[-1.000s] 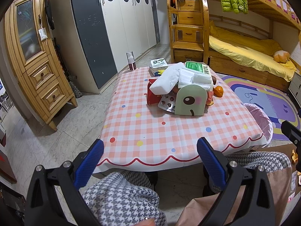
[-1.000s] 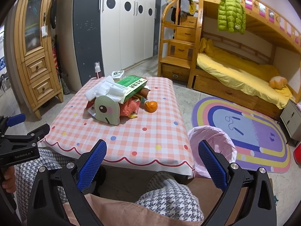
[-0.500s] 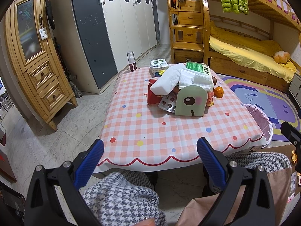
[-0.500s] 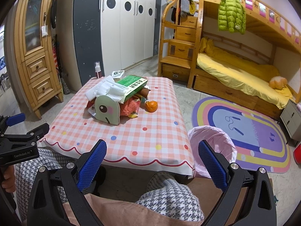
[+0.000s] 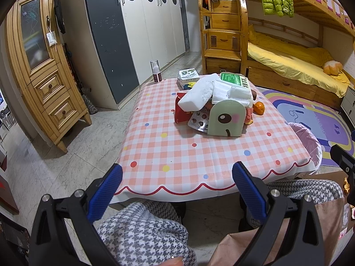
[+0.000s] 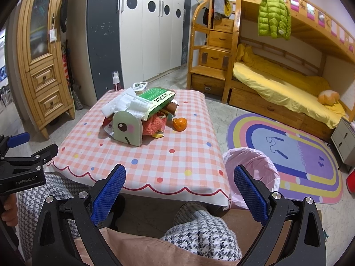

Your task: Collect trash

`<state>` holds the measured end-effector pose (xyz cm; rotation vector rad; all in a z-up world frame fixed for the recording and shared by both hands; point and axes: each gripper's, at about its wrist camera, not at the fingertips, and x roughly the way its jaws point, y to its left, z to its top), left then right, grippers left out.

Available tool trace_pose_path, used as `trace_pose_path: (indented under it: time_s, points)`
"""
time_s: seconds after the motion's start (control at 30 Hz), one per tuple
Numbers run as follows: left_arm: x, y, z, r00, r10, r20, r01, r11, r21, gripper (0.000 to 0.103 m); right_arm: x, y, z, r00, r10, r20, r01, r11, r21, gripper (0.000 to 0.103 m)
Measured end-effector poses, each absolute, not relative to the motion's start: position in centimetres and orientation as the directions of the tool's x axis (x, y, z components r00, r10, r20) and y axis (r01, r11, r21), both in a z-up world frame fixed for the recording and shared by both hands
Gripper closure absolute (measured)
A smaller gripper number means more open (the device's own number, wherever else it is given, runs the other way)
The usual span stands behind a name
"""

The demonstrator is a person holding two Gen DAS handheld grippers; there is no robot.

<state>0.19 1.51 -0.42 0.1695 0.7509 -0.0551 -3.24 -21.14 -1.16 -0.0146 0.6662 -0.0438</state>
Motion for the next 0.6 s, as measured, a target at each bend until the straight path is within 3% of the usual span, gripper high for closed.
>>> trace_pose_path:
  time_s: [0.37, 0.6]
  points:
    - [2.3, 2.9, -1.3, 0.73, 0.031, -0.683, 0.059, 0.992, 0.108, 0.007, -0.7, -20.3, -2.1, 0.8, -0.013, -0.6, 0.002, 1.0, -0.018, 0.006]
    - [5.4, 1.7, -3.8, 0.717, -0.045, -0.696, 0.159, 0.982, 0.101, 0.007, 2.8, -20.7, -2.3, 0.821, 0.04, -0.569, -0.032, 0.999, 0.024, 0.006]
